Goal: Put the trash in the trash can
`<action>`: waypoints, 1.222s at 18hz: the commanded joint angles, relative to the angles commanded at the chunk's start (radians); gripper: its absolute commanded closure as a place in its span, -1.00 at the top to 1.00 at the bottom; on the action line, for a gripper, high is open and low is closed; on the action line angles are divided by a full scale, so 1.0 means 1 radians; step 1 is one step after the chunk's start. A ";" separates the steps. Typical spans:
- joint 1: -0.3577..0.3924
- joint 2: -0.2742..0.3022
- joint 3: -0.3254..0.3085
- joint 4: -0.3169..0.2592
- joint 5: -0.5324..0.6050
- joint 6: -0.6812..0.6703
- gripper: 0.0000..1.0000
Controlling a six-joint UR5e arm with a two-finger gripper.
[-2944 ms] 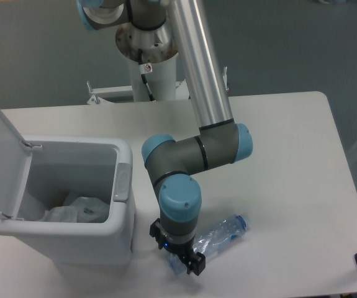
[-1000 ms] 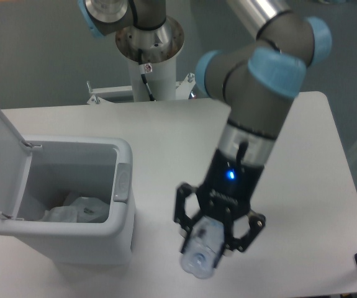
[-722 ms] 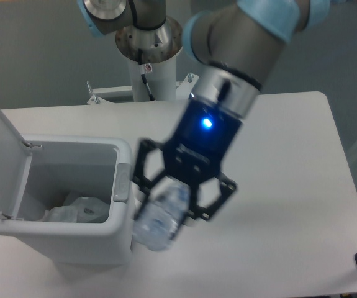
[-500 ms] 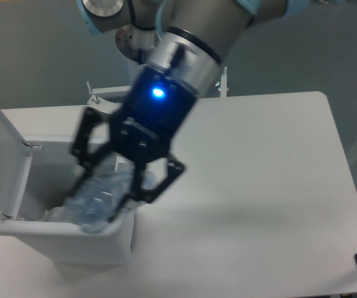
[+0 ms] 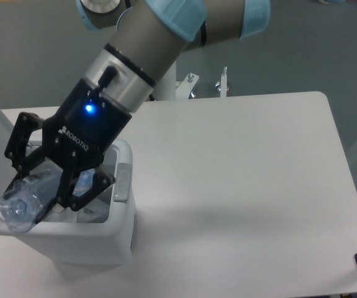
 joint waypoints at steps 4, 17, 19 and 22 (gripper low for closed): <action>0.047 0.016 -0.020 0.000 0.002 0.006 1.00; 0.336 -0.079 -0.055 -0.011 0.384 0.333 1.00; 0.338 -0.106 -0.061 -0.014 0.515 0.388 1.00; 0.339 -0.147 -0.061 -0.040 0.644 0.477 1.00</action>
